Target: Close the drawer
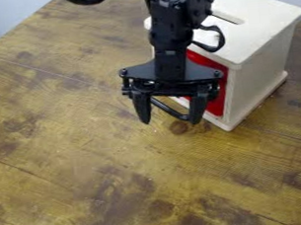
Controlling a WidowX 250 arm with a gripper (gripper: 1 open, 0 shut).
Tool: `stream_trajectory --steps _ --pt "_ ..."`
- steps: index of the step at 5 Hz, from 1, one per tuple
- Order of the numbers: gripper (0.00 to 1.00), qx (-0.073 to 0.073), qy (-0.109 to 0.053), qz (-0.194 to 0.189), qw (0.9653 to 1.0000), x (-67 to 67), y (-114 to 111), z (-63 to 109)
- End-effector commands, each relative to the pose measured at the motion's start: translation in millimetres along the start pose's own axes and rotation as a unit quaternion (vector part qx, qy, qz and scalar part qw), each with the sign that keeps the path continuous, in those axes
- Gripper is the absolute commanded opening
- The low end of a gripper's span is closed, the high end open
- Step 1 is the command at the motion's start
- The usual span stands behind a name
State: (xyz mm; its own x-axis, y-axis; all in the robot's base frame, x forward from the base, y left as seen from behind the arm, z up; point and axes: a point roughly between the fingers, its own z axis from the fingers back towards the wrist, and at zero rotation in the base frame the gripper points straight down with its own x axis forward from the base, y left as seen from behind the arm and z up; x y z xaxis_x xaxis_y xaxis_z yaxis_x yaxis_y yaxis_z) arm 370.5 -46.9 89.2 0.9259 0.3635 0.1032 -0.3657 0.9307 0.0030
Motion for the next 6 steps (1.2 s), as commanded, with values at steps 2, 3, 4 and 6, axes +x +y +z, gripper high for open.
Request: stream_trajectory --steps 2,3,4,6 --pt "1.00 -0.025 -0.023 -0.054 0.9980 4.3 -5 26.5" --pt "1.00 -0.028 -0.034 -0.050 0.9978 4.7 6 18.0" --pt "1.00 -0.025 -0.038 -0.046 0.9979 13.6 21 14.4" --pt "1.00 -0.015 -0.036 -0.009 0.9992 13.9 22 13.3"
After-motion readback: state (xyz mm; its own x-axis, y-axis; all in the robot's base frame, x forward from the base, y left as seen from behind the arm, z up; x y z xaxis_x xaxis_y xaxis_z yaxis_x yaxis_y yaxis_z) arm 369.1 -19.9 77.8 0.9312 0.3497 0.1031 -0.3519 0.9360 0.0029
